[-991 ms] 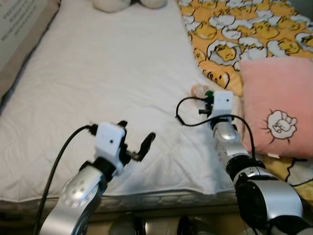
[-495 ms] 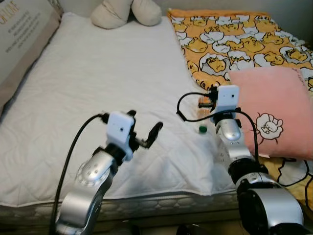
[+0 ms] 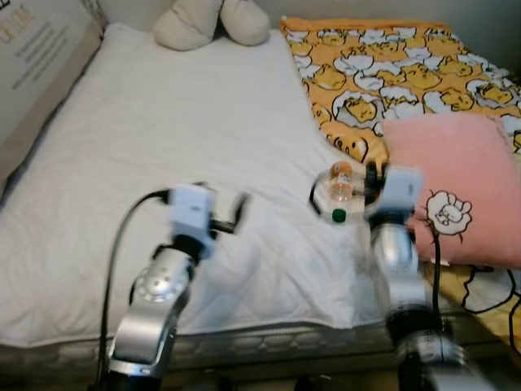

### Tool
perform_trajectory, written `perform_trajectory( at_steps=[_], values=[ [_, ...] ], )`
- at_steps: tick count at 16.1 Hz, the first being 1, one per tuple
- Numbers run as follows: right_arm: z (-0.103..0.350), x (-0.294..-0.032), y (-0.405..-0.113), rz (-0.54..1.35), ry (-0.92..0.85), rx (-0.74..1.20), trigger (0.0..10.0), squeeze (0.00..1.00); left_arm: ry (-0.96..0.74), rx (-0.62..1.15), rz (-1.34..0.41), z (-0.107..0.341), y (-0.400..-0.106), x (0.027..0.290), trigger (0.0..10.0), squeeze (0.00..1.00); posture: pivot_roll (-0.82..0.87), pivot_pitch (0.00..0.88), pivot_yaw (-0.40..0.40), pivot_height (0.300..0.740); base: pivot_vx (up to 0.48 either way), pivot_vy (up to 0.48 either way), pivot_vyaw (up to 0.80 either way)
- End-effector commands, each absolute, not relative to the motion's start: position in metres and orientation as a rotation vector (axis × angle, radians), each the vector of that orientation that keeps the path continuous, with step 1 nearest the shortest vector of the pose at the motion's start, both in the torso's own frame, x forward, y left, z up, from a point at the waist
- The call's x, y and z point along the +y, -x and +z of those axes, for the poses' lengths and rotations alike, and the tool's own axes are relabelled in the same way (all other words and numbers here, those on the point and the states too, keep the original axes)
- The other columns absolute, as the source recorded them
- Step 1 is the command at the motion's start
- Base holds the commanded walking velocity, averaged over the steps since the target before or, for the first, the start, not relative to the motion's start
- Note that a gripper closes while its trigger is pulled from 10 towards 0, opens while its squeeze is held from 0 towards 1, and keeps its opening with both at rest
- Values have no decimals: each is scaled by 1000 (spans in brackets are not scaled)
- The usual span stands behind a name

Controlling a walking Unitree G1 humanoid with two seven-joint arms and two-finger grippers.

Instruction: Clean up the room

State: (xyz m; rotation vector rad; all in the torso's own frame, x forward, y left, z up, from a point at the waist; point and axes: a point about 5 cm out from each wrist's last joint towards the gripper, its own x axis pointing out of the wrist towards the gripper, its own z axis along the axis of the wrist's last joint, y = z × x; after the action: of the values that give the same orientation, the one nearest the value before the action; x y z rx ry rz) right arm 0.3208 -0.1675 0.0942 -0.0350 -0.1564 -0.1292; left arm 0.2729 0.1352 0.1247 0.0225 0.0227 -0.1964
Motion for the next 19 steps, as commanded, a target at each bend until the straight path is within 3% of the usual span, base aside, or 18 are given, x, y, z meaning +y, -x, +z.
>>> perform_trajectory(
  at_steps=[1, 4, 7, 14, 19],
  values=[
    [100, -167, -320, -127, 42, -187, 10000, 1000, -7, 36, -148, 122, -275, 140, 10000, 0, 20, 0, 0, 740, 0, 0, 0],
    [81, -168, -300, -136, -8, -137, 10000, 1000, 29, 65, -66, 114, -280, 156, 10000, 0, 1, 0, 8, 740, 0, 0, 0],
    [87, -172, -299, -139, -7, -139, 10000, 1000, -41, 25, -108, 120, -282, 146, 10000, 0, -2, 0, 16, 740, 0, 0, 0],
    [86, -164, -303, -84, 4, -95, 10000, 1000, 2, 26, -116, 117, -281, 144, 10000, 0, 7, 0, 6, 740, 0, 0, 0],
    [82, -150, -307, -6, -8, -56, 10000, 1000, -1, 37, -112, 116, -281, 143, 10000, 0, 16, 0, 4, 740, 317, -356, 0]
  ],
)
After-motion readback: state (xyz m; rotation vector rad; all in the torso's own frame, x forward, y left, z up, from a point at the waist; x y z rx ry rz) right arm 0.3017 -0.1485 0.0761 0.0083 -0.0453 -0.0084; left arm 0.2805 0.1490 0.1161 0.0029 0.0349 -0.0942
